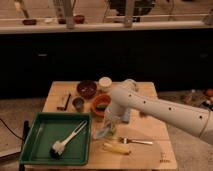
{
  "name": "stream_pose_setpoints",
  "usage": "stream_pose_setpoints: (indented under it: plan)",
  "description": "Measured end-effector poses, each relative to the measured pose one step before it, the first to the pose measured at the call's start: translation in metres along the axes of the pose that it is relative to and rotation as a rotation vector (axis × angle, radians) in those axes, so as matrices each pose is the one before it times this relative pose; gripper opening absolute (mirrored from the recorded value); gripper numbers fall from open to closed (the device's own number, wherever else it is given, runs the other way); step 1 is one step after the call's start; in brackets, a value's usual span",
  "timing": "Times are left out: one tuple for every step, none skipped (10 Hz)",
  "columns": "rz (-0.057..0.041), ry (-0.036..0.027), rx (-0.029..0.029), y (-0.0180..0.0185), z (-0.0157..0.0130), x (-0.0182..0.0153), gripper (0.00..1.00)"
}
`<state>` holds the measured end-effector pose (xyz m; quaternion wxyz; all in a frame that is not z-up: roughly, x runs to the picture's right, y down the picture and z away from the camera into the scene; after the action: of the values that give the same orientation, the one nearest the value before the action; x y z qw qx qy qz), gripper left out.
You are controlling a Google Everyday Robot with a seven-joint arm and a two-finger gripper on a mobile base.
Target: Place towel in plastic cup
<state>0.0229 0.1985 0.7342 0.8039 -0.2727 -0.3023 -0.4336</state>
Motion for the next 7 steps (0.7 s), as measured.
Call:
stream_pose_setpoints:
  plan:
    - [-0.00107, 0.00059, -0.00125, -0.00027, -0.00022, 0.00007, 0.74]
    - [-0.00165, 0.00115, 0.00038, -0.00132, -0.00076, 0.00018, 0.79]
    - [-0.00419, -0.00133, -0.0029, -0.00057, -0.00033, 0.00029, 0.8]
    - [-0.00224, -0.00139, -0.00229, 0.00026, -0.00018, 0.00016, 0.8]
    - [-0.00152, -0.00179, -0.00158, 0.00035, -0.00007, 0.00044, 0.8]
    - [-0.00249, -0.00206, -0.00393, 0.00071, -0.00001, 0.00043, 0.8]
    - [-0.00325, -0.00195, -0.00076, -0.00051, 0.00035, 0.00013, 0.8]
